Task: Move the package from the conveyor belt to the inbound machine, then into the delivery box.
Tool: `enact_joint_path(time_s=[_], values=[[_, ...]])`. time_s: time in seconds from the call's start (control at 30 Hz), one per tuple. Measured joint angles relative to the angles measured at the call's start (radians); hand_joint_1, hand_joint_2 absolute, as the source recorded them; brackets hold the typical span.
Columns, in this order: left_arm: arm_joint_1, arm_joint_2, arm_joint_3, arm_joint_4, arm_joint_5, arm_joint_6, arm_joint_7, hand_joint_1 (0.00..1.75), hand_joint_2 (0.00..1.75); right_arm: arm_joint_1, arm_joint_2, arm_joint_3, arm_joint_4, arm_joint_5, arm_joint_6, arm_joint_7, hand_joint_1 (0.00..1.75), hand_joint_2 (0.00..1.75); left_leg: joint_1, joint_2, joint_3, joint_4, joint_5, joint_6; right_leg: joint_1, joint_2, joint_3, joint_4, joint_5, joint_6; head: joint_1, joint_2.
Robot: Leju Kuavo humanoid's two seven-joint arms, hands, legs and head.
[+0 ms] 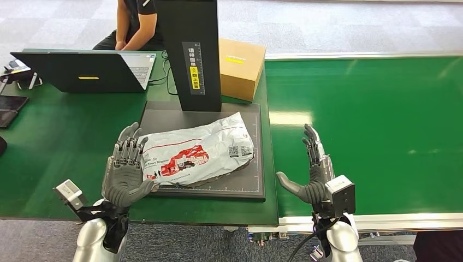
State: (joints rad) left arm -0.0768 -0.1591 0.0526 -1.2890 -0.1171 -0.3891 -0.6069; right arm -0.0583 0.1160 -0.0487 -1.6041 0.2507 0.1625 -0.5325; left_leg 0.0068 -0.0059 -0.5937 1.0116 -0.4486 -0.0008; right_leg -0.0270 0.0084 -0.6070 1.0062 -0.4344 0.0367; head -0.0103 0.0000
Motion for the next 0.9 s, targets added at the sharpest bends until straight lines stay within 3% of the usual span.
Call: enact_joint_path(time_s=[0.9], values=[[0.000,-0.002,0.000,0.000,-0.002,0.000,0.003,0.00,1.75,0.001,0.000,-0.009,0.000,0.002,0.000,0.001,0.00,1.75,0.000,0.000,0.000,0.000,0.000,0.000,0.000,0.000,0.000,0.000,0.000,0.000,0.000,0.000]])
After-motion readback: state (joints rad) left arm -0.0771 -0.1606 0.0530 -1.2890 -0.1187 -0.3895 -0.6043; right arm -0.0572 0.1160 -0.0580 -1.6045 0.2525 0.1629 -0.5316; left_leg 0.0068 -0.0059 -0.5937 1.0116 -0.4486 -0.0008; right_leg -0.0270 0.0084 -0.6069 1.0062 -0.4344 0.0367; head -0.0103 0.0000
